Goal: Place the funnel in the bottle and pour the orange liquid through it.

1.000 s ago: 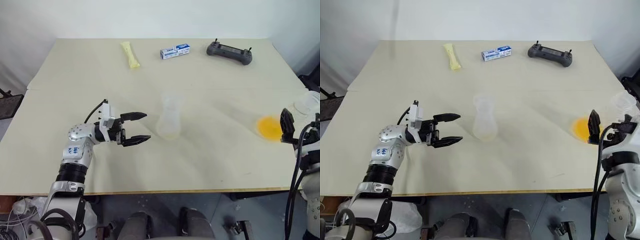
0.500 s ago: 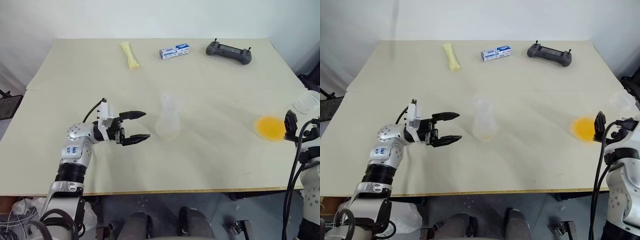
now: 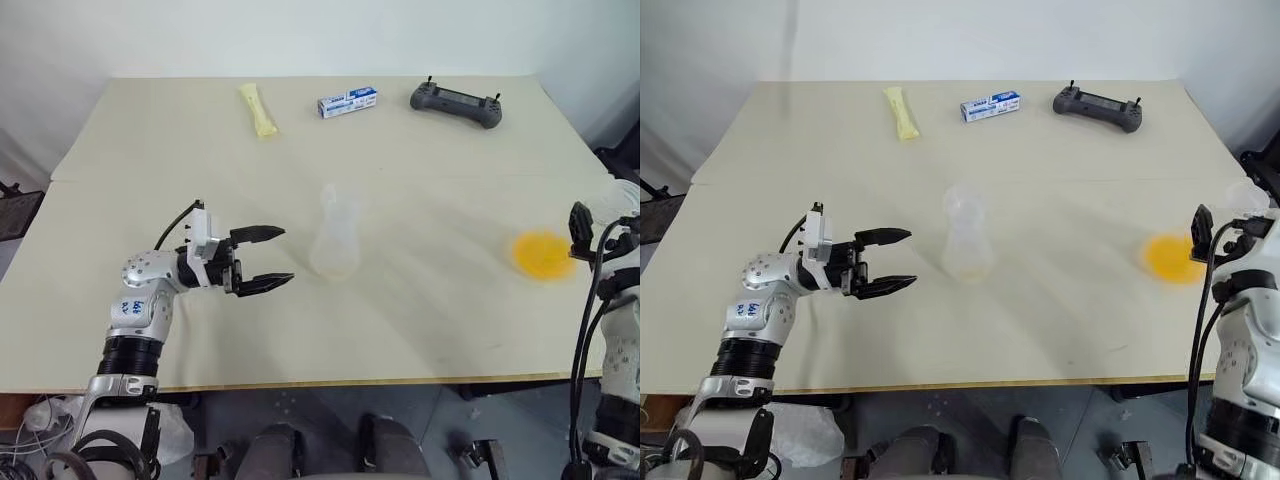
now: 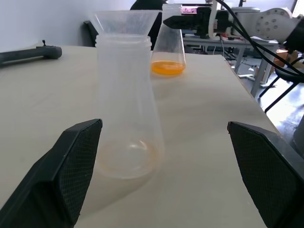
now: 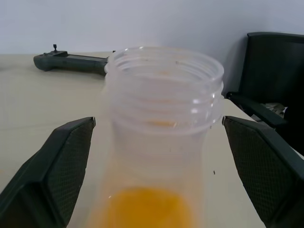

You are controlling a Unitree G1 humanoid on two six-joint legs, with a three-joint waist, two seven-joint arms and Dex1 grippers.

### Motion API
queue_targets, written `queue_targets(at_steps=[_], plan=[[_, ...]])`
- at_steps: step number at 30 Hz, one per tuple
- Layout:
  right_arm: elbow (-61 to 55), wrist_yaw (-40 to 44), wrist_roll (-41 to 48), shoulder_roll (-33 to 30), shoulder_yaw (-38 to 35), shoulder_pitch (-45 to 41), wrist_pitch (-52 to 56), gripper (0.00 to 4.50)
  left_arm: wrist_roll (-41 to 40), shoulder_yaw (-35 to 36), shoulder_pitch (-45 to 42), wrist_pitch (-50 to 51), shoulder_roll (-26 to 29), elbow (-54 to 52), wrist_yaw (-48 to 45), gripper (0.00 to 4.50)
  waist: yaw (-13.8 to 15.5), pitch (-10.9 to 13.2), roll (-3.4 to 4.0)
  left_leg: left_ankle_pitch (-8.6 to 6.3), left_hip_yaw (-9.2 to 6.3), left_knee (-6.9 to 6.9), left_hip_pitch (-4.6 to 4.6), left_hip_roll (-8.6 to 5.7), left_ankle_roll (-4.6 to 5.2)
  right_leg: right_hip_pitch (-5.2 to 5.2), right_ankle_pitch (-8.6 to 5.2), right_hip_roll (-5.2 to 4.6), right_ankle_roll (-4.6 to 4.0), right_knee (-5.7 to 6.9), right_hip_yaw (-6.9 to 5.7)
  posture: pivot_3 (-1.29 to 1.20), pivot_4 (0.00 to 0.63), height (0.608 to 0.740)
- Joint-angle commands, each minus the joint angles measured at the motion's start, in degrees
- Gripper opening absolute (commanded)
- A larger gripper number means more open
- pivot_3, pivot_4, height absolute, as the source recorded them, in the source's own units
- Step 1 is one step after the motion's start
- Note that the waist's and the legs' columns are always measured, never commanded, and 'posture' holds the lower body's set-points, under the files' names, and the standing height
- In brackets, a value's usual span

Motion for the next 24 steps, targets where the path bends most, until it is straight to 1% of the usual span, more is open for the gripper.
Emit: queue_targets(at_steps=[1,6,7,9,11,12,16,18,21,24], plan=[[3.46,1.09,-0.82,-1.65,-0.04,-2.49,-3.06,4.50,-1.12,1.48,-0.18,0.09,0.84,-2.36,0.20,4.49,0.00,0.00,0.00,0.00,0.00,0.00,0.00,0.00,0.00,0.00,0.00,0.00,0.00,0.00,0.00,0.00,0.150,0.740],[6.43,1.37,-0.68,-1.60,0.12,-4.23,-3.54,4.50,-1.05,1.83,-0.19,0.07,1.24,-2.20,0.20,4.49,0.00,0.01,0.01,0.00,-0.01,-0.01,-0.02,0.00,0.00,0.00,0.00,-0.01,0.00,-0.01,-0.01,0.00,0.150,0.740],[6.42,1.38,-0.45,-1.34,0.03,-4.26,-3.92,4.12,-1.05,1.88,-0.15,0.06,1.32,-2.20,0.18,4.50,0.00,0.01,0.02,0.00,-0.01,-0.01,-0.02,0.00,0.00,0.00,0.00,-0.01,0.00,-0.01,-0.01,0.00,0.150,0.740],[6.12,1.34,0.09,-0.85,-0.19,-4.23,-4.59,3.62,-1.06,1.93,-0.17,0.03,1.40,-2.08,0.17,4.50,-0.01,0.01,0.02,0.00,-0.01,-0.01,-0.02,0.00,0.00,0.00,0.00,-0.02,0.00,-0.02,-0.01,0.00,0.150,0.740],[4.92,0.96,0.60,-0.52,-0.36,-3.82,-4.26,2.96,-1.04,1.89,-0.27,-0.05,1.44,-1.93,0.12,4.50,-0.02,0.02,0.03,0.00,-0.01,-0.01,-0.02,0.01,0.00,0.00,0.00,-0.01,0.00,-0.02,-0.02,0.00,0.150,0.740],[3.84,0.81,0.87,-0.30,-0.45,-3.60,-4.30,2.79,-1.00,1.85,-0.48,-0.12,1.44,-1.68,0.05,4.50,-0.05,0.02,0.03,0.00,-0.01,-0.01,-0.02,0.01,0.00,0.00,0.00,-0.01,0.00,-0.01,-0.02,0.00,0.150,0.740],[-1.25,0.46,2.14,0.15,-0.28,-3.24,-3.47,2.74,-0.52,1.39,-2.70,-1.20,1.08,1.30,-1.05,4.50,-0.05,0.10,0.17,0.00,-0.01,-0.01,-0.02,0.00,-0.01,-0.01,0.00,-0.01,0.00,-0.02,-0.02,0.00,0.150,0.740],[-5.22,0.52,2.22,-0.22,1.03,-3.06,-2.05,2.74,-0.15,1.07,-4.49,-2.03,0.74,3.67,-2.04,4.50,0.02,0.12,0.21,0.00,-0.01,0.01,-0.04,0.00,-0.01,-0.02,0.00,-0.01,0.00,-0.01,-0.02,0.00,0.150,0.740],[-11.45,1.37,1.12,-1.20,4.91,-3.31,0.55,2.74,0.67,0.63,-7.78,-3.79,0.22,8.51,-3.79,4.50,-0.06,0.13,0.24,0.01,0.00,0.01,-0.04,0.00,-0.01,-0.03,0.00,0.00,0.00,-0.01,-0.02,0.00,0.150,0.740],[-18.32,2.22,-0.96,-3.12,11.03,-4.54,4.45,2.74,1.71,0.21,-12.04,-5.97,-0.48,14.87,-5.96,4.50,-0.18,0.13,0.24,0.00,0.01,0.00,-0.04,0.00,-0.01,-0.05,0.00,0.02,0.00,-0.01,-0.04,0.00,0.150,0.740]])
